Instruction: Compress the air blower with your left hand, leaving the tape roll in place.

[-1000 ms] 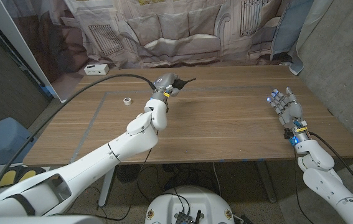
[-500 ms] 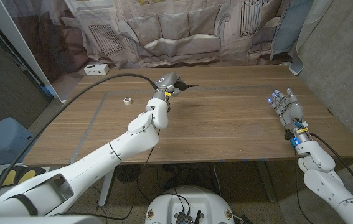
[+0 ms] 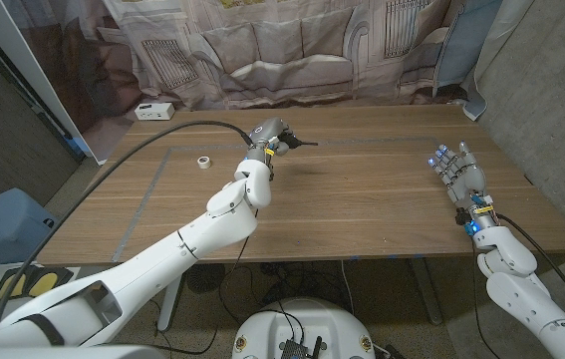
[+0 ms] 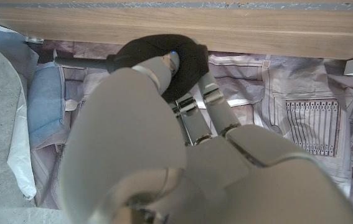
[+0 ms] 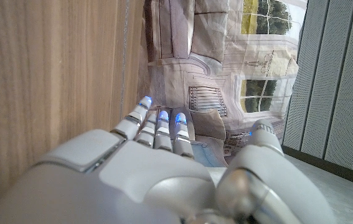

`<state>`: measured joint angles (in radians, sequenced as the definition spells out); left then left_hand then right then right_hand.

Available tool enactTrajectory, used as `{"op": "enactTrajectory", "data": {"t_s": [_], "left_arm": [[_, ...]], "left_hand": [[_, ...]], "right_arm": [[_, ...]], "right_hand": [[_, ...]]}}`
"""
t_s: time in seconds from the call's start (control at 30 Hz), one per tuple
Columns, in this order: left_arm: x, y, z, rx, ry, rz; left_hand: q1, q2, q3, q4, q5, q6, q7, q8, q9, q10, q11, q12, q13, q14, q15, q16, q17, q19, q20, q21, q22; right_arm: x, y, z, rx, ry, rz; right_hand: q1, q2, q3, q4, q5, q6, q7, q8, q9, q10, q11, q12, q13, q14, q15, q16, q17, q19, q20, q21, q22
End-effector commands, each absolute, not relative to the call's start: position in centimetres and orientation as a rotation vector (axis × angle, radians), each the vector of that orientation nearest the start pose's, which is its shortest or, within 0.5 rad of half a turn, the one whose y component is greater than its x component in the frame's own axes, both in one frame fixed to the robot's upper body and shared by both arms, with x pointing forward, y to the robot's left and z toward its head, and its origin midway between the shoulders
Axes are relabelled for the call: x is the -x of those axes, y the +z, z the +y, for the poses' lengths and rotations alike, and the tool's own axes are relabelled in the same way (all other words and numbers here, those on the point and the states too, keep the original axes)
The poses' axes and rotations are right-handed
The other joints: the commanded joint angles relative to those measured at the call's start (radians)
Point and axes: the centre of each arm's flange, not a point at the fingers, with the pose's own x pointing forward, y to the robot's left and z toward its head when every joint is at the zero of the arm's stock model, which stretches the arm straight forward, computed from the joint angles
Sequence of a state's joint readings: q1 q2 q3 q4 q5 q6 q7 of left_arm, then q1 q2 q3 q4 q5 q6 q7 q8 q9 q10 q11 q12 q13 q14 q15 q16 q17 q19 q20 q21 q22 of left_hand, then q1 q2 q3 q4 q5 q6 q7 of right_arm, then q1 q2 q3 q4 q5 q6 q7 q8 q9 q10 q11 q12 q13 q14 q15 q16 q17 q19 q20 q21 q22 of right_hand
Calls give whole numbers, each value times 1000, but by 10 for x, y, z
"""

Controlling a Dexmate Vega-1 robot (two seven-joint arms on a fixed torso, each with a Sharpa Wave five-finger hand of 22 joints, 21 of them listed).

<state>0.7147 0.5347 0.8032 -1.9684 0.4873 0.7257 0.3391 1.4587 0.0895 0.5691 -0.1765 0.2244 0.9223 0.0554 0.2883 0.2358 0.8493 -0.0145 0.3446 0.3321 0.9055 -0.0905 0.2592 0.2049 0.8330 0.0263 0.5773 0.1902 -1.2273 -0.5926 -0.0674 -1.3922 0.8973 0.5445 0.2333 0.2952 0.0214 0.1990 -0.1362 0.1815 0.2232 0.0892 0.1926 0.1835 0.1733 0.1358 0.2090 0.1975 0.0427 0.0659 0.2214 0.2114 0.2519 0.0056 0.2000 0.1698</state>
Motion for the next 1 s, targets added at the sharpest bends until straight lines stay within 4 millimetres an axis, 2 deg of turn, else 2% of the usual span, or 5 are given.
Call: {"op": "enactTrajectory", "data": {"t_s": [0.03,0.13,0.27,0.5,1.0], "left_arm": [[-556,42,107,-1053,279,-664],[-556,42,107,-1073,273,-652],[-557,44,106,-1092,256,-635],[-558,45,105,-1125,258,-595],[-560,46,112,-1143,241,-600]], "left_hand": [[-13,31,-16,30,0,-21,2,-15,3,-16,5,-12,6,13,-13,-10,2,8,-17,10,2],[-25,29,-17,29,1,-34,6,-22,4,-30,3,-20,8,-2,-8,-18,1,-10,-16,8,1],[-86,10,-44,48,-5,-66,5,-40,5,-60,17,-38,12,-34,0,-33,1,-33,-10,7,-2],[-150,0,-70,67,-10,-102,11,-60,5,-92,18,-59,12,-68,20,-45,2,-62,-4,2,-4],[-208,-16,-100,67,-14,-154,17,-83,4,-140,27,-89,13,-141,46,-62,4,-116,10,-14,-7]], "right_arm": [[-558,-110,-425,-216,117,-723],[-558,-111,-425,-218,116,-724],[-557,-112,-424,-215,119,-720],[-557,-115,-423,-221,116,-717],[-557,-117,-419,-224,115,-715]], "right_hand": [[-2,10,-3,3,-2,6,-1,2,3,6,1,1,3,7,3,-1,5,12,0,-4,3],[-2,10,-3,3,-2,5,-1,2,3,5,2,1,3,8,4,-1,5,12,0,-4,3],[-2,11,-3,3,-2,5,-1,2,3,5,3,1,3,8,3,-1,5,12,0,-4,3],[0,11,-2,2,-2,6,-1,2,3,6,3,1,3,8,2,-2,5,12,1,-4,3],[2,12,-2,1,-2,6,-1,2,3,6,2,0,3,8,4,-3,5,12,0,-4,3]]}}
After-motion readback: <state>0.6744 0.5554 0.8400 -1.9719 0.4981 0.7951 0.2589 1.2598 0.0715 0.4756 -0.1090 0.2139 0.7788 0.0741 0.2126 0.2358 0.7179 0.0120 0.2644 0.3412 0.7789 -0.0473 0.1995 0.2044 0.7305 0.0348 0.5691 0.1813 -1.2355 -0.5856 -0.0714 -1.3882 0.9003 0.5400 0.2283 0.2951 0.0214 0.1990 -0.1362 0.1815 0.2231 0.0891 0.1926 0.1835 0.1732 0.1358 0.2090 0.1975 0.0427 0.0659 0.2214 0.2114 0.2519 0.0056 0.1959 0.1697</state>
